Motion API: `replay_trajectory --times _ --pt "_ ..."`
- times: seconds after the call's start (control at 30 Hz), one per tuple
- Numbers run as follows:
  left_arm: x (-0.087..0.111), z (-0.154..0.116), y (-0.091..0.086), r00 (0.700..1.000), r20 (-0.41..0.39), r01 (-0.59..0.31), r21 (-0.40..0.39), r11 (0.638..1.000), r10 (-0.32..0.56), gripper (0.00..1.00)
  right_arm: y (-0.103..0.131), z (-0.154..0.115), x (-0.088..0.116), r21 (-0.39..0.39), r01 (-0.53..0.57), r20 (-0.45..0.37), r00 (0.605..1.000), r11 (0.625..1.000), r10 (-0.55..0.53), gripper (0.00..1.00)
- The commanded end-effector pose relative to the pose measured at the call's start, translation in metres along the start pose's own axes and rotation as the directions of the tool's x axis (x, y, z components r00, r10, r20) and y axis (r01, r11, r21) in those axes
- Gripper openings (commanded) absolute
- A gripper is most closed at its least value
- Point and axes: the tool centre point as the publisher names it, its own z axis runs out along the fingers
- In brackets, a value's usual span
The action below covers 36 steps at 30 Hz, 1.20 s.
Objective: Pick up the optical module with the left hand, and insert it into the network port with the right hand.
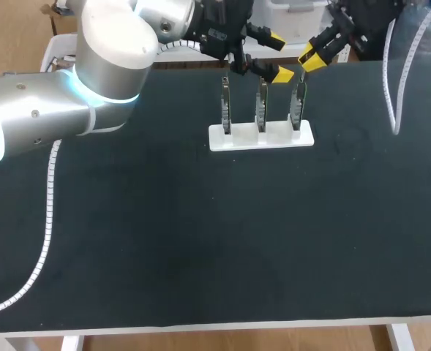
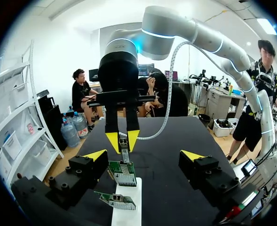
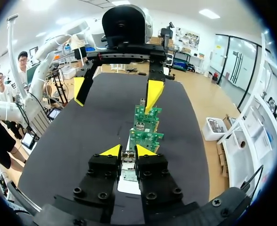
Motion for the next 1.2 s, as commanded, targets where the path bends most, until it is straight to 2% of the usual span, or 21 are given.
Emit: replay_trajectory --times 0.03,0.13,0.23,0.67,0.9,1.2 --pt "-0.001 0.0 -0.001 1.0 -0.004 0.001 -0.002 1.0 -0.001 1.0 -0.011 0.0 -0.001 -0.236 0.0 0.005 1.0 0.972 0.001 0.0" --pt "-0.001 0.0 -0.001 1.0 -0.004 0.001 -0.002 1.0 -0.001 1.0 -0.012 0.0 -0.004 -0.237 0.014 0.022 1.0 0.971 -0.009 0.0" --pt "-0.001 0.0 -0.001 1.0 -0.004 0.001 -0.002 1.0 -0.001 1.0 -0.011 -0.005 -0.006 -0.2 0.004 0.034 0.999 0.98 0.003 0.0" --pt "-0.001 0.0 -0.001 1.0 -0.004 0.001 -0.002 1.0 -0.001 1.0 -0.011 -0.005 -0.003 -0.212 0.0 0.045 0.999 0.977 0.009 0.0" --pt "-0.001 0.0 -0.001 1.0 -0.004 0.001 -0.002 1.0 -0.001 1.0 -0.014 -0.022 -0.012 -0.182 0.04 0.021 0.999 0.983 -0.037 0.0" --pt "-0.001 0.0 -0.001 1.0 -0.004 0.001 -0.002 1.0 -0.001 1.0 -0.01 -0.018 -0.016 -0.208 0.052 0.009 0.999 0.977 -0.051 0.0"
